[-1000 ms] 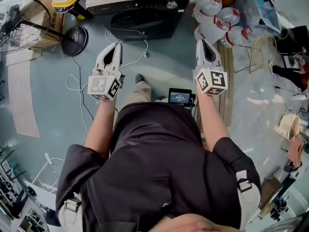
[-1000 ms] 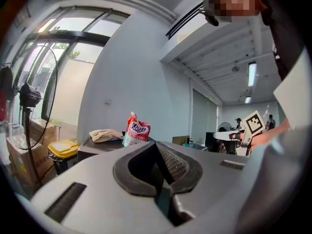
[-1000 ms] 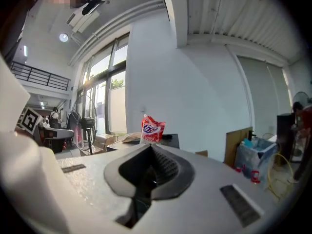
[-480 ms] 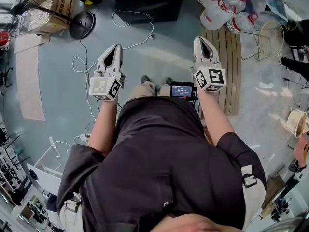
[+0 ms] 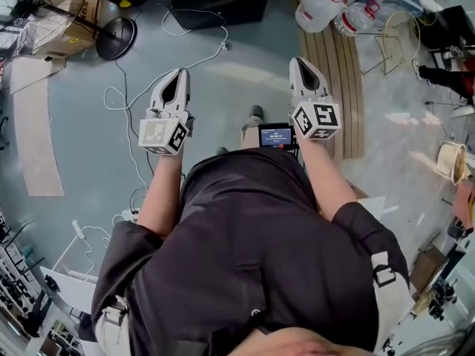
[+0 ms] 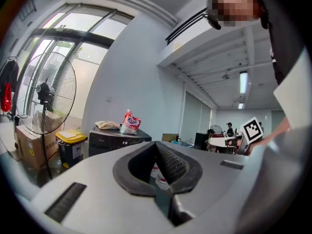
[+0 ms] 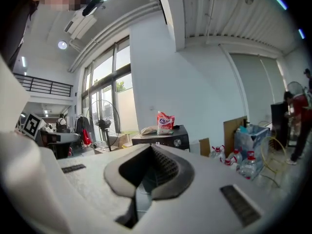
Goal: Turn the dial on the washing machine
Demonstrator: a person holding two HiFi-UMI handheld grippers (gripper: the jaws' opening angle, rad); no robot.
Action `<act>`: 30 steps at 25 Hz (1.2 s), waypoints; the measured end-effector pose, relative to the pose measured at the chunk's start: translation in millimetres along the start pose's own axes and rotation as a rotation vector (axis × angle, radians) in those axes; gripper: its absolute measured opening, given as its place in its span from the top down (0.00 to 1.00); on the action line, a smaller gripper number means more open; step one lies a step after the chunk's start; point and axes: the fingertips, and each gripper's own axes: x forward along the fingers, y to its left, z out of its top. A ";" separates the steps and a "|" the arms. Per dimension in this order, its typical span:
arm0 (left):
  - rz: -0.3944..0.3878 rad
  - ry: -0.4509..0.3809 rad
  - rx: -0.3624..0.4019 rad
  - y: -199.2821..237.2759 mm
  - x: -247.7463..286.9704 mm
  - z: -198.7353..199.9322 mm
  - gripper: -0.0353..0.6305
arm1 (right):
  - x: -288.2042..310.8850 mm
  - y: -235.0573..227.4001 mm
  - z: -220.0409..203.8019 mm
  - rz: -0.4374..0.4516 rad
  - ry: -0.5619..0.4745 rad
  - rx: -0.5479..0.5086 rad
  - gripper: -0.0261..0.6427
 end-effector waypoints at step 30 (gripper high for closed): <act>-0.055 0.048 -0.038 -81.4 -141.1 -35.4 0.95 | -153.2 90.1 -40.9 0.094 0.054 0.040 0.96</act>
